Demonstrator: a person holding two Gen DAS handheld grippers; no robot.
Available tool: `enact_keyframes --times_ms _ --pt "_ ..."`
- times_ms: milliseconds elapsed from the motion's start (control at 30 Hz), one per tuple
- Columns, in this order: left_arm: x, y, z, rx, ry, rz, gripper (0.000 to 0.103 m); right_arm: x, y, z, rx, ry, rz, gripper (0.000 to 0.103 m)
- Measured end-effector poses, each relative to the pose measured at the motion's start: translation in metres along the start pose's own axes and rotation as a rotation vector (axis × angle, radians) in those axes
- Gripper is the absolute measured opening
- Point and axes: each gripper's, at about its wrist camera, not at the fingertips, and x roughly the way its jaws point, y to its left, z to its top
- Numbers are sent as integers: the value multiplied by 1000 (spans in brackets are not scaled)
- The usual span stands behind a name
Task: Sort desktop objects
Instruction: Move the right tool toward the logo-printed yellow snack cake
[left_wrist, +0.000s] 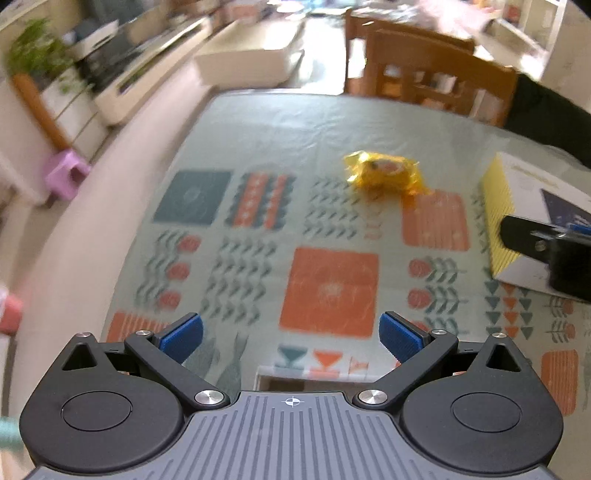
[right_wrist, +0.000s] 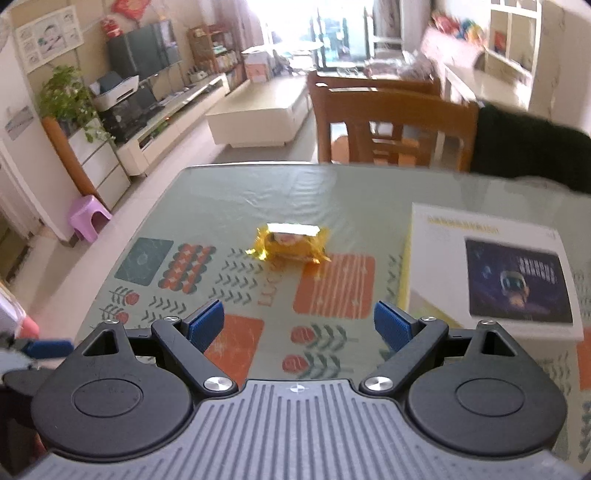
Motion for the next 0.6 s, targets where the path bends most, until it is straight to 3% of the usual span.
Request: enact_keyframes --times_ms 100,167,267,333,433,500,600 --pt "12 12 13 -11 4 -102 103 15 3 6 54 -19 82 103" --pt "25 21 25 -29 52 -135 103 30 1 11 85 7 103 103" --pt "50 31 45 -25 166 -107 103 56 -3 22 144 52 -23 103" --pt "55 42 51 -43 139 -169 103 77 -12 33 200 124 -95 103" --pt "60 62 57 -115 82 -237 103 107 -16 47 257 182 -98 103" --pt "70 66 64 -89 101 -193 103 120 -14 51 281 161 -48 103" --pt "82 60 71 49 71 -99 103 140 -5 57 286 174 14 103"
